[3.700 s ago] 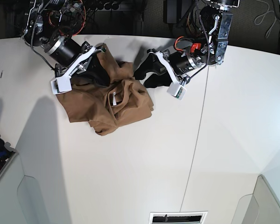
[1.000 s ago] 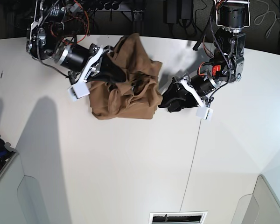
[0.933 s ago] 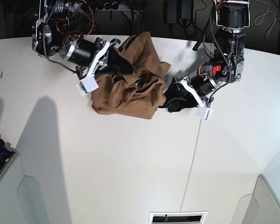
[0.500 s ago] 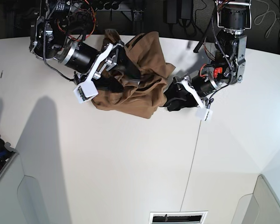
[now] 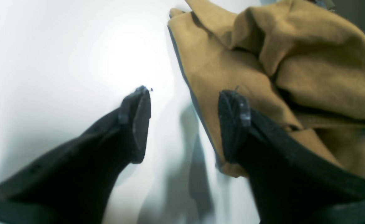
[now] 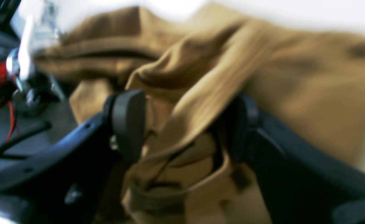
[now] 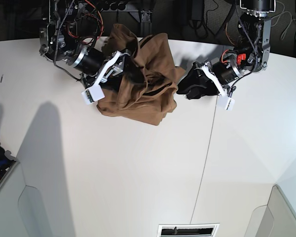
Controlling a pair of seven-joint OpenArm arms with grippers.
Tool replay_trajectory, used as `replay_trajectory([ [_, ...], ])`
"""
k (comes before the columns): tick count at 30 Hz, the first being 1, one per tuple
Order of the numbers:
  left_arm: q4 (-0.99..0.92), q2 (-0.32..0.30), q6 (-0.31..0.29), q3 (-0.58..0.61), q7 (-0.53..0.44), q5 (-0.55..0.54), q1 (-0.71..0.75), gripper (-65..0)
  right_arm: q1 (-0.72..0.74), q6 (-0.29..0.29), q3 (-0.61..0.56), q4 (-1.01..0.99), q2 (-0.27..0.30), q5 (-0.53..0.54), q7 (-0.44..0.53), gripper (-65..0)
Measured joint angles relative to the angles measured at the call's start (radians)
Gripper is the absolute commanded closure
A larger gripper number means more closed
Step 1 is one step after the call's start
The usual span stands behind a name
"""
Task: Layout the t-shirt on the table in an organized manner, then fold the t-shirt properly
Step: 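Grasp the tan bundle edges with both grippers and lift them inward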
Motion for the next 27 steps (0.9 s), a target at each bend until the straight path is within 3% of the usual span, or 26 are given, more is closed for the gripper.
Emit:
replay_trajectory([
  [14,0.0,0.001,-0.004,-0.013,0.004,-0.003,0.002,-37.3,0.027,0.004,-0.267,0.037,-0.103,-0.007,0.009,-38.6],
  [19,-0.004,0.003,-0.003,-0.142,0.035,-0.05,0.008,-37.3,0.052,0.008,-0.323,0.049,-0.108,-0.078,0.007,-37.8],
  [21,-0.004,-0.003,0.005,-0.209,0.07,-0.085,0.012,-37.3,0.072,0.007,-0.309,0.073,-0.108,-0.094,0.0,-28.0],
  [24,0.045,-0.025,0.024,-0.241,0.169,-0.106,0.019,-37.3,0.097,0.006,-0.254,0.135,-0.112,-0.104,0.009,-0.1],
  [27,0.14,-0.048,0.029,-0.235,0.2,-0.121,0.04,-37.3,0.101,0.003,-0.177,0.185,-0.113,-0.119,0.008,0.0],
])
